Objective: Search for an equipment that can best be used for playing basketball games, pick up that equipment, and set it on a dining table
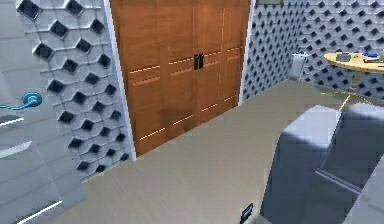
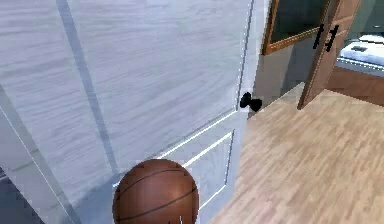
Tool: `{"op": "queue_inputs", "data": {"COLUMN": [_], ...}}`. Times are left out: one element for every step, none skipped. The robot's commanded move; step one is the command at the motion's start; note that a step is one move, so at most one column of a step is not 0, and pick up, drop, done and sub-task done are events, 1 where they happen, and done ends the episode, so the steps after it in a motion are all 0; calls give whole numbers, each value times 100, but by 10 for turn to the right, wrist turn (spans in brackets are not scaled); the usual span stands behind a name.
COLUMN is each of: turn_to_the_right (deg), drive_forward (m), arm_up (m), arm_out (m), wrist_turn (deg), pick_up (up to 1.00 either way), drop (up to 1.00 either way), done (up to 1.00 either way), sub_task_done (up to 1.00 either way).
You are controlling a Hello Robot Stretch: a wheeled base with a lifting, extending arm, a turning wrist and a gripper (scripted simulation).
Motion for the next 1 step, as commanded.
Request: {"op": "queue_inputs", "data": {"turn_to_the_right": [0], "drive_forward": [100], "arm_up": [0], "arm_out": [0], "wrist_turn": [0], "pick_up": [0], "drop": [0], "done": [0], "sub_task_done": [0]}}
